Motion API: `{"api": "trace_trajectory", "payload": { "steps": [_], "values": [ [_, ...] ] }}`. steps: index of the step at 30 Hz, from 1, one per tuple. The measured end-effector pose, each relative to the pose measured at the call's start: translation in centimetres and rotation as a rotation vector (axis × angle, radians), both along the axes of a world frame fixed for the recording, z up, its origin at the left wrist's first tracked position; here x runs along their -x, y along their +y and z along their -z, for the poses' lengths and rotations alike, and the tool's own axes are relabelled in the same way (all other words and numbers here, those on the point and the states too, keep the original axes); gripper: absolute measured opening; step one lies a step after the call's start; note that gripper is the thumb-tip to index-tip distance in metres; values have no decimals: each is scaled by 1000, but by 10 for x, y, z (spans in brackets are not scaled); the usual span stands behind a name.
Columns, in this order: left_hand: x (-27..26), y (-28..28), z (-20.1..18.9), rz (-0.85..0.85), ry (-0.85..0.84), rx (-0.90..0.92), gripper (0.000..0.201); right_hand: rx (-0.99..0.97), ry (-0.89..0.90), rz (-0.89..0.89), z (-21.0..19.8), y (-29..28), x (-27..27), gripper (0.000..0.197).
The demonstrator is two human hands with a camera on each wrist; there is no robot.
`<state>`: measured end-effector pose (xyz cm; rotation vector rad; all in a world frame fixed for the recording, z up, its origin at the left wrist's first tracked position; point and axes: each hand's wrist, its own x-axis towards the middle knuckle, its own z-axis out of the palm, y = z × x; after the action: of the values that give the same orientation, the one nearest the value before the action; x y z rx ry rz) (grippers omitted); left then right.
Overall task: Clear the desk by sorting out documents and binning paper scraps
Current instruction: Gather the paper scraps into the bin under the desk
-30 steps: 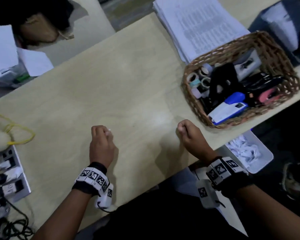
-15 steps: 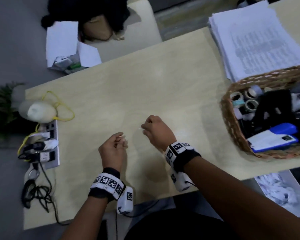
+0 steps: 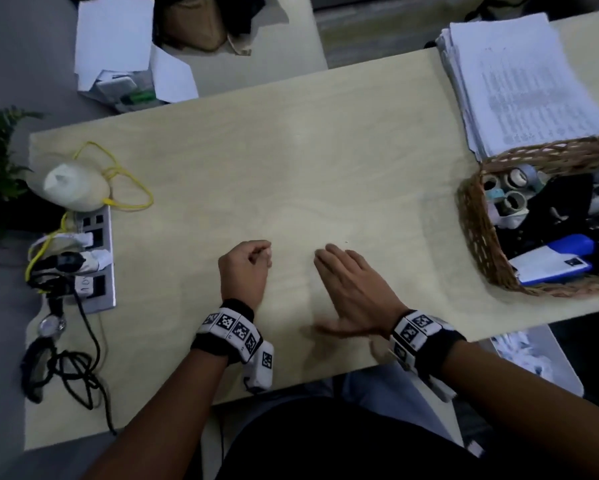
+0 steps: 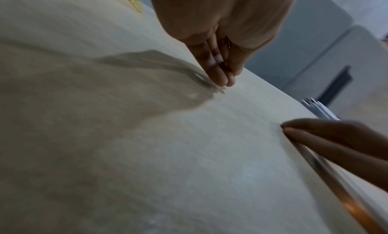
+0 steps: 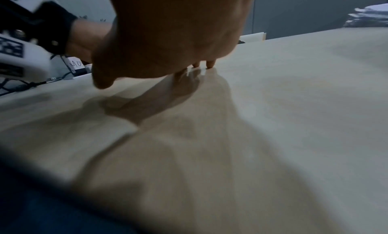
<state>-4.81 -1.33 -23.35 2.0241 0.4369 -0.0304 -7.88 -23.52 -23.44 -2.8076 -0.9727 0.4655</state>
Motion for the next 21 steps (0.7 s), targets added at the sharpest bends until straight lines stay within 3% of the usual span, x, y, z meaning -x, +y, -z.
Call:
{"api": "trace_trajectory", "payload": {
  "steps": [3, 6, 8, 10, 12, 21],
  "values": [
    [-5, -18, 2, 167, 19, 5, 15, 12, 58, 2, -1, -31, 40, 118],
    [-8, -46, 6, 322, 39, 41, 14, -76, 62, 14, 4, -68, 82, 104],
    [-9, -71, 4, 411, 58, 62, 12, -183, 7, 20, 13, -89, 108, 84],
    [-9, -96, 1, 492, 83, 85, 11, -268, -148, 58, 24, -100, 125, 48],
    [-8, -120, -3, 576, 106, 97, 11, -363, -284, 136, 33, -102, 136, 25],
    [22, -219, -19, 885, 112, 107, 14, -701, -274, 569, 41, -110, 169, 49]
  ]
}}
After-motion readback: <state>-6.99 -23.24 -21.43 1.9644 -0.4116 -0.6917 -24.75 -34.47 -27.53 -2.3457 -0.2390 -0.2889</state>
